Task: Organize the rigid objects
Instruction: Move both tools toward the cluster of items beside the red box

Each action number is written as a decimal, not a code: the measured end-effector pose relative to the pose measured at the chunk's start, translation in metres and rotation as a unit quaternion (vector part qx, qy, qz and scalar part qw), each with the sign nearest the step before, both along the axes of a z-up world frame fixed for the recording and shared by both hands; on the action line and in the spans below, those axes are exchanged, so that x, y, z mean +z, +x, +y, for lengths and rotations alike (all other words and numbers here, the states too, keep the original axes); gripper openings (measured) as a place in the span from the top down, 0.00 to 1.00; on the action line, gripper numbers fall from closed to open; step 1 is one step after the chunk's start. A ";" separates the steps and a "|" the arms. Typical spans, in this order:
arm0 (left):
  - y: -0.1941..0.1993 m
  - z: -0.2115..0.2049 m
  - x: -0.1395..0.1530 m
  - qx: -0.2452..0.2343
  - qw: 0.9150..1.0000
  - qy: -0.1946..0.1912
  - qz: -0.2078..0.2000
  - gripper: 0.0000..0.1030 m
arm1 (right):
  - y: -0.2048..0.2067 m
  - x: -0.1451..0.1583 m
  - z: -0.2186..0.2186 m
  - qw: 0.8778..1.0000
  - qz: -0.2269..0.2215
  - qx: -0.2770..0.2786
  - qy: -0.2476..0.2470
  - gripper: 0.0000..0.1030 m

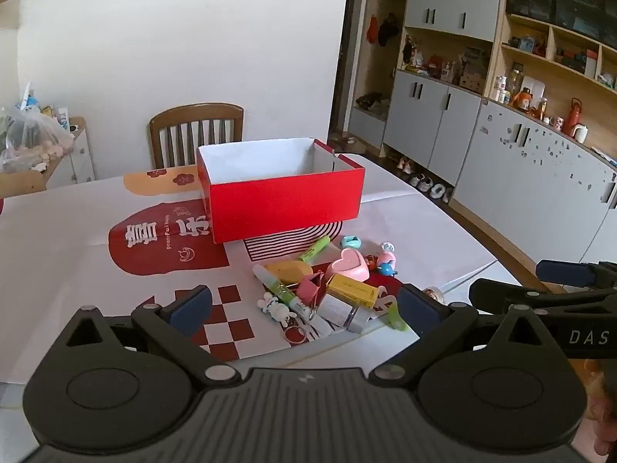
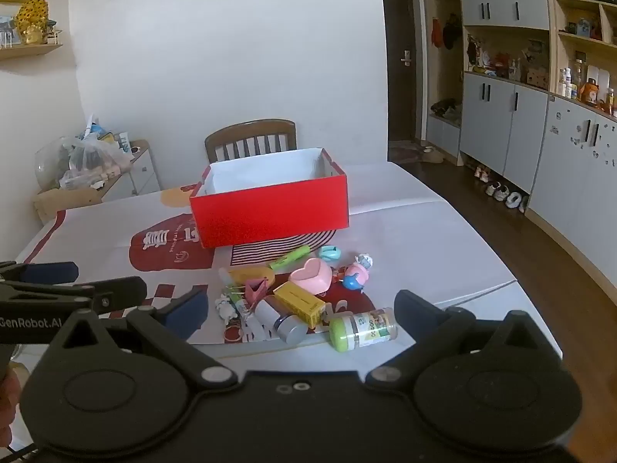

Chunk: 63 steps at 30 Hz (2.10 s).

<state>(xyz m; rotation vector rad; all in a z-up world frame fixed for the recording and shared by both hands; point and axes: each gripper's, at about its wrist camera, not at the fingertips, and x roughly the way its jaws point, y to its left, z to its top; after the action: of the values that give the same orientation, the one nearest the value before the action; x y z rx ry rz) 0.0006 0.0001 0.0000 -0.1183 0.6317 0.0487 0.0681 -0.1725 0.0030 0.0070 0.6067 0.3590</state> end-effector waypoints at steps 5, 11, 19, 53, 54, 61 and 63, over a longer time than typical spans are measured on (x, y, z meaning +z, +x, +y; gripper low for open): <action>0.000 0.000 -0.001 -0.003 1.000 0.008 -0.006 0.00 | -0.001 0.000 -0.002 1.000 -0.002 0.002 -0.003 0.00; 0.003 -0.001 0.000 -0.003 1.000 0.008 -0.009 0.00 | 0.001 -0.001 0.002 1.000 0.000 -0.001 -0.012 0.00; -0.002 0.002 0.003 -0.002 1.000 0.001 -0.010 0.00 | 0.001 -0.001 0.004 1.000 -0.002 0.001 -0.012 0.00; -0.001 -0.006 0.013 0.002 0.998 0.009 -0.054 0.00 | -0.005 0.011 -0.003 0.999 -0.048 0.010 -0.007 0.00; -0.002 -0.007 0.013 0.002 0.998 0.011 -0.056 0.00 | -0.005 0.011 -0.004 0.999 -0.049 0.010 -0.006 0.00; -0.003 -0.011 0.016 0.000 0.998 0.019 -0.062 0.00 | -0.005 0.013 -0.009 0.999 -0.052 0.007 0.001 0.00; -0.003 -0.012 0.017 -0.001 0.998 0.020 -0.065 0.00 | -0.005 0.013 -0.010 0.998 -0.055 0.006 0.002 0.00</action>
<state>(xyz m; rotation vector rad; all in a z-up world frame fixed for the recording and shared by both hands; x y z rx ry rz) -0.0025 -0.0115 0.0170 -0.0816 0.5005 0.0505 0.0629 -0.1829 0.0162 -0.0121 0.4972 0.3704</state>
